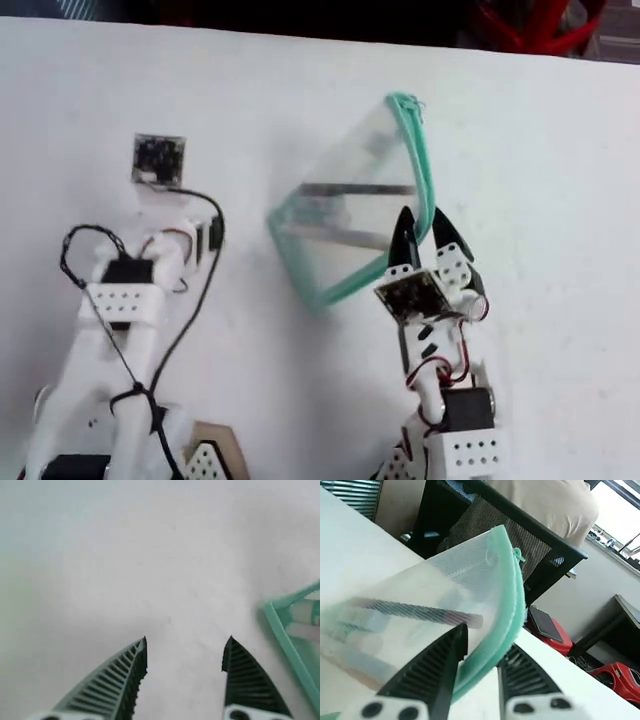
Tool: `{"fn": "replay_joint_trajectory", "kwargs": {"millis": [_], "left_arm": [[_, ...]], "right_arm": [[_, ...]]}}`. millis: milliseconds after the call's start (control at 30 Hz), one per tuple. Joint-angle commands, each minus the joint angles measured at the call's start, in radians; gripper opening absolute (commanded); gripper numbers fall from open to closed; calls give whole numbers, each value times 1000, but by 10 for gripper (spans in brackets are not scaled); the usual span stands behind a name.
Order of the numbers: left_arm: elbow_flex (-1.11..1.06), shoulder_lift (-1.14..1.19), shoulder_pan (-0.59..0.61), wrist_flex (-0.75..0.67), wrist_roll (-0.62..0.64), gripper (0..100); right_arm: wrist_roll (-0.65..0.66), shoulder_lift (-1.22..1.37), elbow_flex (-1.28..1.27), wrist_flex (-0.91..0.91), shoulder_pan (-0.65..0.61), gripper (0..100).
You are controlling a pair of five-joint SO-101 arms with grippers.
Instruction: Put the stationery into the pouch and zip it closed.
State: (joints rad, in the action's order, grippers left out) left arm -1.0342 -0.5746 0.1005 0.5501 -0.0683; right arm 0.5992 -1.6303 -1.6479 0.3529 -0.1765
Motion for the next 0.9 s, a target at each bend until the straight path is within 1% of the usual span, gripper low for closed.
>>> {"fn": "replay_joint_trajectory", "kwargs": {"millis": [0,67,133,233,333,433,500,567,633,733,800,867], "left_arm": [[-71,-5,-45,-150,2,245],[-95,-5,-56,-189,2,245],[-106,-1,-65,-207,2,245],[-107,2,-65,-206,2,245],[-107,2,-64,-206,2,245],[-107,2,-64,-210,2,245],[-107,2,-64,-212,2,245],[-107,2,-64,-212,2,245],[-107,2,-64,-212,2,245],[-107,2,-65,-212,2,245],[-107,2,-65,-213,2,245],[-107,2,-64,-213,2,245]], "right_arm": [[-51,122,115,156,-2,20],[-140,197,236,266,-4,20],[-193,286,334,346,-4,20],[-230,433,410,381,12,20],[-229,582,442,355,104,20],[-219,730,454,254,222,20],[-158,817,456,208,240,24],[-104,885,457,220,228,31],[-103,924,460,239,203,81],[-95,928,474,271,186,218],[-81,912,477,292,162,290],[-34,878,477,329,133,308]]}}
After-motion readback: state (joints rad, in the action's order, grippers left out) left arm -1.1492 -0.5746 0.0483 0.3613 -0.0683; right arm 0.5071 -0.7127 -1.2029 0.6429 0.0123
